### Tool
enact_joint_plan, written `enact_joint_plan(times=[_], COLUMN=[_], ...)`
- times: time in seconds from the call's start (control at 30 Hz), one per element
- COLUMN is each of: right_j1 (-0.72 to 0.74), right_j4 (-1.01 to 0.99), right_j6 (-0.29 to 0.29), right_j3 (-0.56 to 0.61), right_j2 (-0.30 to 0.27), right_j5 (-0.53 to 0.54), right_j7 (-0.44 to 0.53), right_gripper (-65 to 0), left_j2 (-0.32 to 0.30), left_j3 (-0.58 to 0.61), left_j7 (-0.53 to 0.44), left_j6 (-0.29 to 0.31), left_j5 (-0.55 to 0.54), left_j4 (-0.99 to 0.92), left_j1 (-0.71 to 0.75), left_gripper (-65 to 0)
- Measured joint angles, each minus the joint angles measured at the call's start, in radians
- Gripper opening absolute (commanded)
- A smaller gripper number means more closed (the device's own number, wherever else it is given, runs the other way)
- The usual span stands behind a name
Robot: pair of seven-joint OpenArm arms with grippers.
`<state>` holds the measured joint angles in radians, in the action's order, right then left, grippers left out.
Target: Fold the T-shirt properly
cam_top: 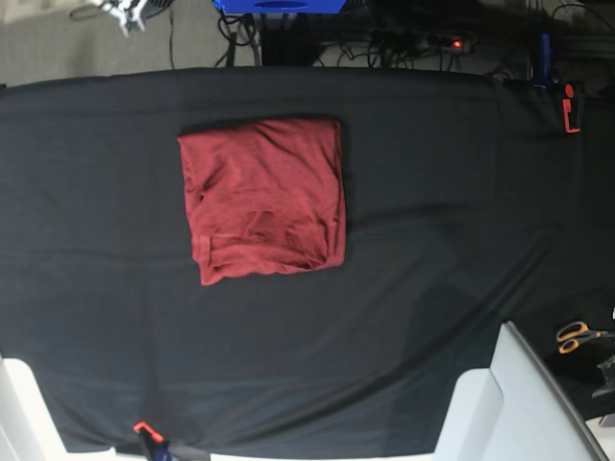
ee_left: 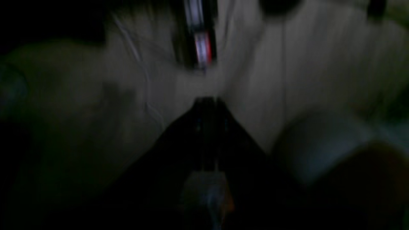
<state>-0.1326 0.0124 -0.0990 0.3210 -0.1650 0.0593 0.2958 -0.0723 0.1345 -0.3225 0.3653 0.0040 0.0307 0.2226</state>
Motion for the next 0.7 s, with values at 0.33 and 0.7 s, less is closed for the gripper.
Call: enact_joint_plan(times=[0.33,0.7], right_j1=[-0.037,-0.058], right_j4=[0.075,0.099], right_j6=[0.169,0.170], right_j3=[0.019,-0.105], right_j2=[0.003,-0.002], right_j5=[0.000,0.000], right_j7=[-0.017,-0.021], right_gripper=[-63.5,-63.5], left_j2=[-0.021,-0.017], left_j3=[0.007,0.011], left_j7=[0.100,0.095], left_j6=[-0.002,0.000], left_j5=[-0.001,-0.001], left_j4=[0.112,0.122], left_j1=[-0.042,-0.048], left_gripper=[-65.0,-65.0])
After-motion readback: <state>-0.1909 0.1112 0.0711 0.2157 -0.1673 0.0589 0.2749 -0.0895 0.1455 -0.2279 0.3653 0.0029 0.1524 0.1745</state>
